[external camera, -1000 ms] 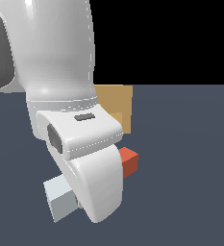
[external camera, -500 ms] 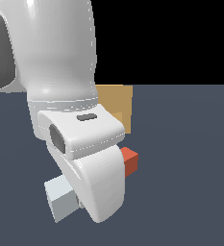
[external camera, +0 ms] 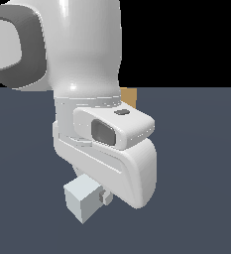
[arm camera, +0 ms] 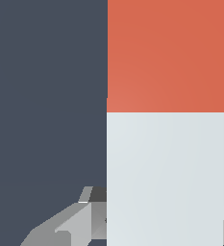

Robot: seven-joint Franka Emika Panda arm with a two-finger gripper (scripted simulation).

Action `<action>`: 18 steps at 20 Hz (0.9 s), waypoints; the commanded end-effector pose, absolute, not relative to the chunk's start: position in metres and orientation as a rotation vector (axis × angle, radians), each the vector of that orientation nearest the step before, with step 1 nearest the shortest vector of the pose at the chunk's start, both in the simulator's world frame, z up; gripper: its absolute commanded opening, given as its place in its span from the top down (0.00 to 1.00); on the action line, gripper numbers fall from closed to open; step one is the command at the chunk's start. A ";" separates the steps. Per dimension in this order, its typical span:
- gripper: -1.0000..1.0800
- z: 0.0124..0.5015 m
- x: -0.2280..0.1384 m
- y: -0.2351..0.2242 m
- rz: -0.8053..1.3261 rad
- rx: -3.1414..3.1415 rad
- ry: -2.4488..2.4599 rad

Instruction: Insert the peg into the horizontal hole in a box.

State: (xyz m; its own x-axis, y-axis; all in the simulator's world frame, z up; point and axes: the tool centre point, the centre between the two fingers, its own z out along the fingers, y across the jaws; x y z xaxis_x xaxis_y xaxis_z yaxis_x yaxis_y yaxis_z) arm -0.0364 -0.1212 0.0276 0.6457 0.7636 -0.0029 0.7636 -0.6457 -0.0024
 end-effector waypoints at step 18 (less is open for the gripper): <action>1.00 0.057 0.049 -0.040 0.000 -2.187 -2.257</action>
